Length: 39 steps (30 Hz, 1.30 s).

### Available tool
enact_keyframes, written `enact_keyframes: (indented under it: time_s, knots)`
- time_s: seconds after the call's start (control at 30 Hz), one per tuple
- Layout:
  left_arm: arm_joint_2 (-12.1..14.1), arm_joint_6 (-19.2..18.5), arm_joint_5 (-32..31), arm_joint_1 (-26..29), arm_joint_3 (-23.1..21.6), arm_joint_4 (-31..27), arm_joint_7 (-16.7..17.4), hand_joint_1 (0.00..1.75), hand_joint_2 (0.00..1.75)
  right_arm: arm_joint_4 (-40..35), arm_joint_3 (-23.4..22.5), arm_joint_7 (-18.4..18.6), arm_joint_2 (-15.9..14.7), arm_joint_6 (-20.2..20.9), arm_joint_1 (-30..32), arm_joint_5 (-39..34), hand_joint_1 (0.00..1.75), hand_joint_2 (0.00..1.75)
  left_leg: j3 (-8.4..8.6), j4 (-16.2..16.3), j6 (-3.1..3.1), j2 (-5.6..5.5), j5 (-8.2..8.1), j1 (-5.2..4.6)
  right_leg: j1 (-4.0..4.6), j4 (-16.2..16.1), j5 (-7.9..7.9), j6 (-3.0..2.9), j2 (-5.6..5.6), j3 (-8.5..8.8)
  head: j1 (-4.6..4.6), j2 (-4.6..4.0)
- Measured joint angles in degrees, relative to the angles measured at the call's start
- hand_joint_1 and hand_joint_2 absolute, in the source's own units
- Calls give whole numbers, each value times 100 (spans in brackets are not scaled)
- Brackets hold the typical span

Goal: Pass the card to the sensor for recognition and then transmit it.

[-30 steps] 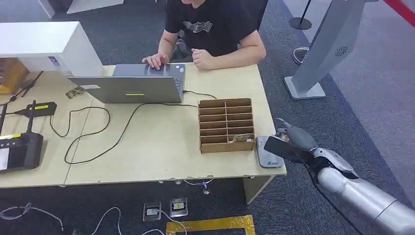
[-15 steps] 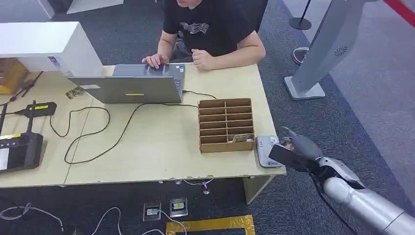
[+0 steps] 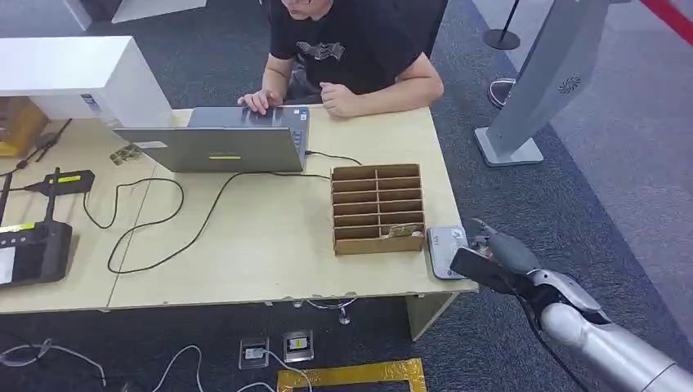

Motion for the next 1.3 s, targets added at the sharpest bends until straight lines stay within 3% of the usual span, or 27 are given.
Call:
enact_keyframes:
  time_s: [0.87, 1.03, 1.3]
  knots:
    - [2, 2, -11, -5, 0, 0, -2, 0, 0, -2, -197, -2, 77, -46, 280, 155, 175, 175, 2, 0, 0, 2, 0, 0, 0, 0, 0, 0, 2, 3, 2, 0]
    - [17, 0, -6, -5, 0, 0, -7, 0, 0, -188, -455, 212, -81, -210, 210, 448, 175, 175, 0, 0, 0, 2, 0, -1, -2, 0, 1, 0, 2, 2, 2, 0]
    - [20, 0, -4, -5, 0, 0, -9, 0, 0, -715, -1122, 334, -396, 138, -236, 527, 175, 175, 1, 0, 0, 2, 0, -2, -2, 0, 1, 0, 0, 2, 2, 0]
